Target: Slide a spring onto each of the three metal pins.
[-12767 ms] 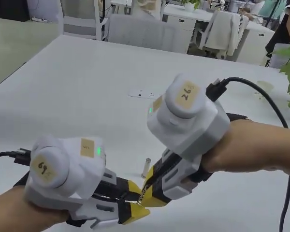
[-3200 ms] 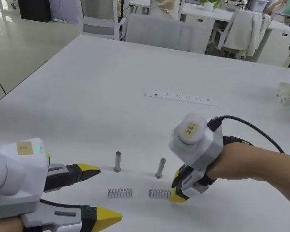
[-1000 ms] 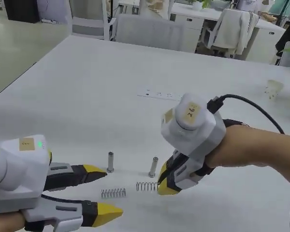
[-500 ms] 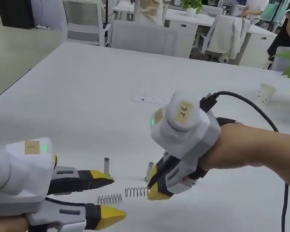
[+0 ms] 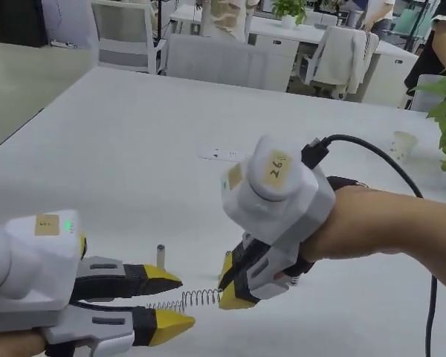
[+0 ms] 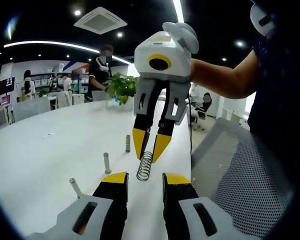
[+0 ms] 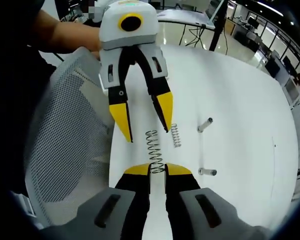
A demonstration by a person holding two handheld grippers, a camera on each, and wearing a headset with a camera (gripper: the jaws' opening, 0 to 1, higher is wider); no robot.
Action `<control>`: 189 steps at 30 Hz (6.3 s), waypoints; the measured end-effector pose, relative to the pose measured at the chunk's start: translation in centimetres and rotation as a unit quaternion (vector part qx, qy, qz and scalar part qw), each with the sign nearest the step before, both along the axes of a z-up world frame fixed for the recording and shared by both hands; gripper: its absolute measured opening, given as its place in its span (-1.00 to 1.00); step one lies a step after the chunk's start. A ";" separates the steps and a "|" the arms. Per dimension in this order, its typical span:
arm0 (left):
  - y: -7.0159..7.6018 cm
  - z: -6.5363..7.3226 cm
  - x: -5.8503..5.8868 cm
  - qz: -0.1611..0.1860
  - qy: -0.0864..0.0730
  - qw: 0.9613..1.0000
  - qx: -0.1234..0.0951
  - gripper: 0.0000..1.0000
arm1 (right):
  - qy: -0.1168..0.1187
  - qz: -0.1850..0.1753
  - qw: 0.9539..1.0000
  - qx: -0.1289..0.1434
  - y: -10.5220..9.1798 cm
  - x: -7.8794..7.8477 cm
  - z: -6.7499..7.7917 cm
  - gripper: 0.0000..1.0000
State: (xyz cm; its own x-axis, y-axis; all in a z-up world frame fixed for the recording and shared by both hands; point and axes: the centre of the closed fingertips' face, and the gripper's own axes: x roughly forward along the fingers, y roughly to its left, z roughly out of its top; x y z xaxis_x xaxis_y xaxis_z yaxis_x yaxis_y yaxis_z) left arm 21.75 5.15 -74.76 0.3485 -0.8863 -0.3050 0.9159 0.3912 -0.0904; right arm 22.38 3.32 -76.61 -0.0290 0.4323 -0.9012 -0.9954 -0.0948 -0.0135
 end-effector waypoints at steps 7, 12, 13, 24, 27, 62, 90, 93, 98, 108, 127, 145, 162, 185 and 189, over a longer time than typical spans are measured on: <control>-0.1 0.0 0.0 -0.005 -0.004 1.000 0.001 -0.69 | -0.003 0.004 1.000 0.001 0.2 -0.1 0.2 -0.84; -0.2 0.2 0.0 -0.007 -0.008 1.000 -0.001 -0.75 | -0.005 0.009 1.000 0.002 0.5 -0.2 0.3 -0.84; -0.2 0.2 0.0 -0.007 -0.009 1.000 0.000 -0.77 | -0.005 0.009 1.000 0.002 0.5 -0.2 0.3 -0.84; -0.3 0.0 0.0 -0.010 -0.013 1.000 0.004 -0.94 | -0.007 0.014 1.000 0.002 0.6 -0.4 0.4 -0.84; -0.3 0.0 -0.1 -0.013 -0.013 1.000 0.006 -0.95 | -0.007 0.015 1.000 0.001 0.5 -0.4 0.4 -0.84; -0.3 0.9 -0.4 -0.016 -0.021 1.000 -0.010 -0.97 | 0.006 0.011 1.000 0.009 0.5 -0.6 -0.3 -0.82; -0.3 0.0 -0.7 -0.020 -0.021 1.000 0.011 -0.96 | 0.001 0.012 0.999 0.036 1.8 -1.2 2.2 -0.83; -0.4 -0.1 -0.7 -0.021 -0.018 1.000 0.012 -0.96 | 0.007 0.011 0.999 0.045 2.2 -1.4 2.5 -0.84; -0.5 -0.3 -0.8 -0.023 -0.015 1.000 0.014 -0.96 | 0.010 0.014 0.999 0.047 2.4 -1.6 2.6 -0.84; -0.6 -0.4 -0.8 -0.027 -0.013 0.999 0.013 -0.96 | 0.013 0.025 0.998 0.049 3.4 -2.1 3.0 -0.84; -0.9 -0.6 -0.8 -0.031 -0.007 0.999 0.014 -0.95 | 0.009 0.032 0.999 0.033 3.6 -2.3 2.9 -0.84; -0.2 -0.8 -0.4 -0.015 0.006 1.000 0.000 -0.76 | 0.000 0.027 1.000 0.012 2.8 -1.4 2.5 -0.84; 1.7 -1.6 0.4 0.027 0.017 0.999 -0.004 -0.40 | -0.006 0.009 1.000 -0.004 1.4 -0.2 2.0 -0.84; 4.8 -3.1 0.9 0.096 0.036 0.995 -0.001 0.06 | -0.013 -0.023 1.000 -0.010 -0.6 1.5 2.0 -0.84; 5.1 -3.3 0.8 0.101 0.040 0.994 -0.001 0.11 | -0.015 -0.029 0.999 -0.011 -1.1 1.9 2.1 -0.84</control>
State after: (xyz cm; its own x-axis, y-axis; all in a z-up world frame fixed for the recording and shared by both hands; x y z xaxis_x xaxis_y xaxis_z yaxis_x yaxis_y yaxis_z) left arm 22.59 10.27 -78.10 0.4937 -0.8013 -0.3380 0.8087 0.5659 -0.1604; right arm 24.31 2.27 -74.52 0.0236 0.4126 -0.9106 -0.9984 -0.0372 -0.0427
